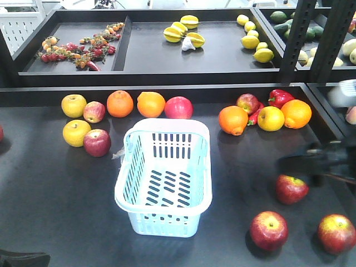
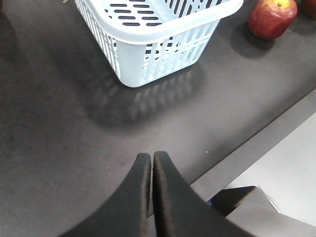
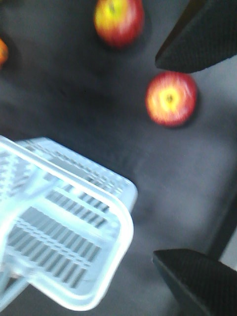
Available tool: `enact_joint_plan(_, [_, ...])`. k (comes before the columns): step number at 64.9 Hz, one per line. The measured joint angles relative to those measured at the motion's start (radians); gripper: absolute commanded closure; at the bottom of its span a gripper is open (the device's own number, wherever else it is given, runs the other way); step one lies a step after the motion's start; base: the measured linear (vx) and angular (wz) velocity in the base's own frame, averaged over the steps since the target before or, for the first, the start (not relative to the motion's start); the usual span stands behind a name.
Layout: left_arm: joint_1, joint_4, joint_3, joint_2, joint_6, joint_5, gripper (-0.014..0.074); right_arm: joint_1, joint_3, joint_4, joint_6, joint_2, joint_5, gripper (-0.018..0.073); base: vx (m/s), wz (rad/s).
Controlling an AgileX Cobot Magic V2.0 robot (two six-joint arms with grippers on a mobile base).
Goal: Pick three apples into basket with both arms
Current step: 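Reach the right gripper down to the red apple nearest the robot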
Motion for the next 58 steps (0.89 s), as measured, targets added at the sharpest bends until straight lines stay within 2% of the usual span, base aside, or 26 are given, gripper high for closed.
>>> enact_joint_plan(5, [0.000,0.000,0.000,0.000,0.000,0.000,0.0604,0.055,-0.007,-0.019,0.014,0.093,-0.015,-0.0123,0.00,0.00])
enact_joint_plan(11, [0.000,0.000,0.000,0.000,0.000,0.000,0.0604,0.110,-0.008,-0.088,0.101,0.203,-0.041,-0.0118,0.00,0.00])
enact_joint_plan(23, [0.000,0.000,0.000,0.000,0.000,-0.001,0.0604,0.123,-0.009,-0.258,0.307,0.374,-0.107,-0.0110,0.00,0.00])
enact_joint_plan(29, [0.000,0.000,0.000,0.000,0.000,-0.001,0.0604,0.123,-0.011,-0.312,0.351,0.444,-0.117,-0.0107,0.00,0.00])
enact_joint_plan(44, [0.000,0.000,0.000,0.000,0.000,-0.001,0.0604,0.123,-0.035,-0.330,0.397,0.588,-0.157,-0.0099,0.00,0.00])
enact_joint_plan(58, [0.000,0.000,0.000,0.000,0.000,-0.001,0.0604,0.123,-0.113,-0.330,0.432,0.681,-0.138,-0.0092,0.00,0.00])
